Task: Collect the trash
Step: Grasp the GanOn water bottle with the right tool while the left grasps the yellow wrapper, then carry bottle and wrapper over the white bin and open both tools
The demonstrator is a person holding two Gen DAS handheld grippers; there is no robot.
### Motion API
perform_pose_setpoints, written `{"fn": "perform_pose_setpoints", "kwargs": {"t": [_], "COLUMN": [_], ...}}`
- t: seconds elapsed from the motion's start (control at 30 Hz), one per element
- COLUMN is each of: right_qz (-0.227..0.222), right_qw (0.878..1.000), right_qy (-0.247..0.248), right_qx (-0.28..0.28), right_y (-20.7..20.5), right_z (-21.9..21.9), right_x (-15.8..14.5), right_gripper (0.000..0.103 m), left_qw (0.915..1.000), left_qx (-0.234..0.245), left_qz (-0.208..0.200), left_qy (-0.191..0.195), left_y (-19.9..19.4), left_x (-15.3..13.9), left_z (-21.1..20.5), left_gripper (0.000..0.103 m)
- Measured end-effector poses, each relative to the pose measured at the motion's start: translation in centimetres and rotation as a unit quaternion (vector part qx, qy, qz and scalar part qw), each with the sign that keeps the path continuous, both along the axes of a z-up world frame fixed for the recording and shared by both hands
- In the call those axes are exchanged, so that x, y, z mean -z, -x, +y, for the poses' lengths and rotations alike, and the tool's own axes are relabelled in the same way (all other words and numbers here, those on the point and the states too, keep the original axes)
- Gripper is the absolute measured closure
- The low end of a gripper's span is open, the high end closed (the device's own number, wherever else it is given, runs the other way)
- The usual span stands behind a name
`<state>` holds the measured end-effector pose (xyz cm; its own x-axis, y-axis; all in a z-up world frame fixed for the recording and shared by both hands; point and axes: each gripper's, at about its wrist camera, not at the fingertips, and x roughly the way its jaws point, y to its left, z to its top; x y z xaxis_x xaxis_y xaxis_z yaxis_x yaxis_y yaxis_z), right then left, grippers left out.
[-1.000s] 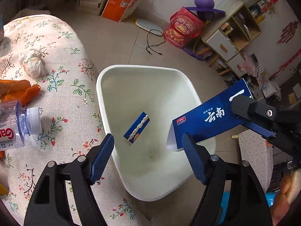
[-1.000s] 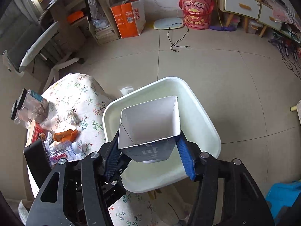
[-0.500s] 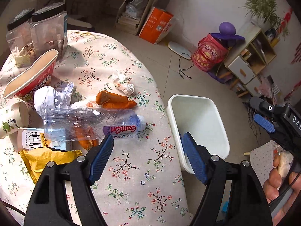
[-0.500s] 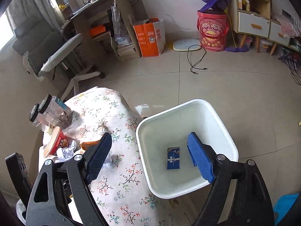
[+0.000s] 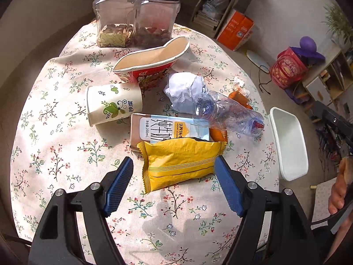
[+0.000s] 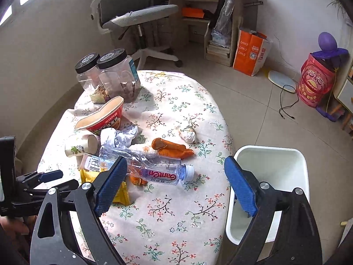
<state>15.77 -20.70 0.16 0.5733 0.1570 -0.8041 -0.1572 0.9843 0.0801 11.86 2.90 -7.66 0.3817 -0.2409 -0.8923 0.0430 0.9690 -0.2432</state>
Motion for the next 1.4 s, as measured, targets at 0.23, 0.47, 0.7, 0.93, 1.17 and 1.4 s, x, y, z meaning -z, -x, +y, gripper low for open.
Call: {"fn": "perform_pose_setpoints", "kwargs": {"t": [0.23, 0.47, 0.7, 0.93, 1.17, 1.4], "right_qz": [0.006, 0.018, 0.036, 0.029, 0.034, 0.051], "right_qw": [0.987, 0.951, 0.932, 0.928, 0.946, 0.972], "right_qy": [0.123, 0.225, 0.288, 0.297, 0.24, 0.164], "right_qx": [-0.107, -0.21, -0.215, -0.222, -0.215, -0.158], "right_y": [0.1, 1.4, -0.7, -1.3, -1.1, -1.5], "right_z": [5.0, 9.0, 9.1, 10.2, 9.7, 7.0], "right_x": [2.9, 7.3, 10.5, 11.4, 8.7, 5.7], "right_gripper": [0.017, 0.017, 0.018, 0.045, 0.066, 0.074], "left_qw": [0.9978, 0.9954, 0.9957, 0.9934, 0.992, 0.9914], "left_qx": [0.007, 0.016, 0.013, 0.011, 0.001, 0.016], "left_qz": [0.058, 0.072, 0.074, 0.084, 0.075, 0.036], "left_qy": [0.03, 0.061, 0.054, 0.078, 0.101, 0.124], "left_y": [-0.4, -1.3, -1.8, -1.8, -1.2, -0.2], "left_x": [4.2, 5.9, 6.5, 6.2, 4.8, 2.0], "left_z": [1.1, 0.5, -0.2, 0.2, 0.8, 0.5], "left_gripper": [0.029, 0.029, 0.029, 0.066, 0.091, 0.1]}}
